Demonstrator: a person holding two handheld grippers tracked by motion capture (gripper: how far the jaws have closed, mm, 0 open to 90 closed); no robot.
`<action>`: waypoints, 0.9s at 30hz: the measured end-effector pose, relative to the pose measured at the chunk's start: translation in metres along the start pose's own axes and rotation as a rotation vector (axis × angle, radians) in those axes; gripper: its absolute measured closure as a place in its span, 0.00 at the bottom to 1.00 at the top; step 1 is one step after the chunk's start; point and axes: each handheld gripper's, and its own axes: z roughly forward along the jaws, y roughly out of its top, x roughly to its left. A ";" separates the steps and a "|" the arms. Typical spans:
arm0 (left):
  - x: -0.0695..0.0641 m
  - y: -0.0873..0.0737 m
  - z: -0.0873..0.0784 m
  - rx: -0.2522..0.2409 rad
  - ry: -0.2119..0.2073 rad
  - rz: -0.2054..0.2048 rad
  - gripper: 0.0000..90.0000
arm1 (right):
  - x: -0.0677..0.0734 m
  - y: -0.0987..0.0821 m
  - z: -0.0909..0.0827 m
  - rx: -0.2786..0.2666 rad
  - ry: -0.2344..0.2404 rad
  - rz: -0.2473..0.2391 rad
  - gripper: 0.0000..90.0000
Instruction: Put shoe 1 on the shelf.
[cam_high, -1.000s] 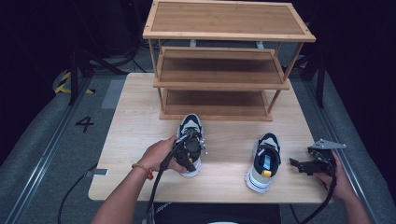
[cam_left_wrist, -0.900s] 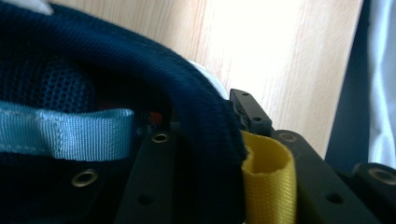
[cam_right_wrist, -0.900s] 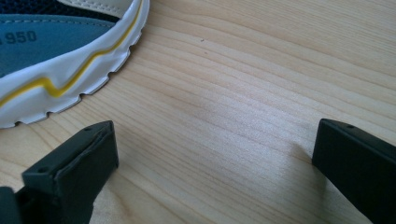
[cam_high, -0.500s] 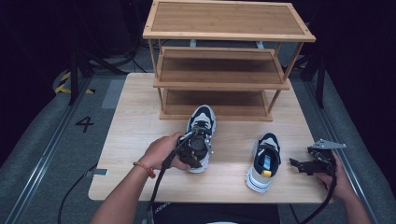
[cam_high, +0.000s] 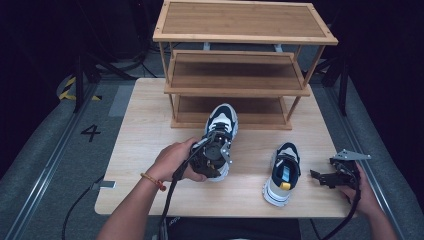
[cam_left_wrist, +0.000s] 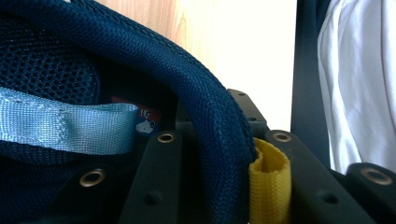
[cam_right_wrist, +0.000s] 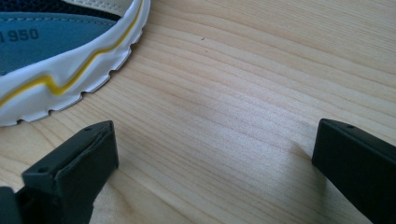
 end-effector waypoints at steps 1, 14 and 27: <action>0.000 0.001 -0.004 -0.001 0.011 0.000 0.85 | 0.000 0.000 0.000 0.000 0.000 0.001 0.01; 0.016 0.020 -0.033 -0.026 0.047 -0.002 0.85 | 0.000 -0.001 -0.001 0.001 0.009 -0.007 0.01; 0.047 0.044 -0.070 -0.059 0.090 -0.012 0.84 | 0.000 -0.001 -0.001 0.001 0.008 -0.007 0.01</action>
